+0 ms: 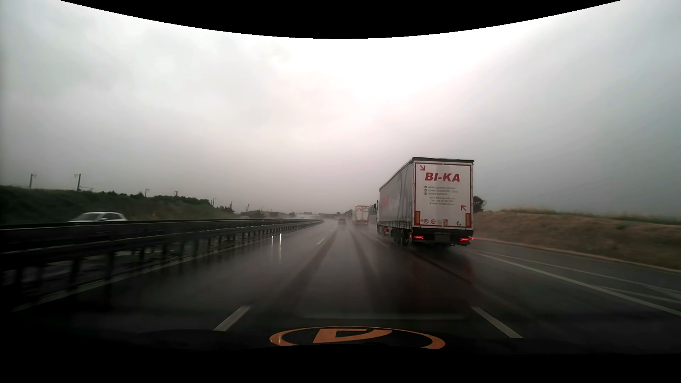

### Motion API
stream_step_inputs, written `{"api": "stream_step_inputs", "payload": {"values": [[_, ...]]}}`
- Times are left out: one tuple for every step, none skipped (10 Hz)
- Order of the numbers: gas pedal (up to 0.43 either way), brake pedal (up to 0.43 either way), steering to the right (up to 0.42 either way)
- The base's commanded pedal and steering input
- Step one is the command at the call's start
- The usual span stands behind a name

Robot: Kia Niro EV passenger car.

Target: Follow the waypoints while adhering to traffic rules and regulations

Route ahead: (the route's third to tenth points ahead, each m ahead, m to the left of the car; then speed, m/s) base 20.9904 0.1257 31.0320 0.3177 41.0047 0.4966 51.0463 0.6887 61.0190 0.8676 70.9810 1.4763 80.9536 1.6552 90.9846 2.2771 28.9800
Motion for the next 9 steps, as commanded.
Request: {"api": "stream_step_inputs", "payload": {"values": [[0.287, 0.000, -0.004], [0.287, 0.000, -0.004], [0.287, 0.000, -0.004], [0.287, 0.000, -0.004], [0.280, 0.000, -0.004], [0.280, 0.000, -0.004], [0.268, 0.000, -0.004], [0.260, 0.000, -0.004], [0.248, 0.000, -0.004]]}}
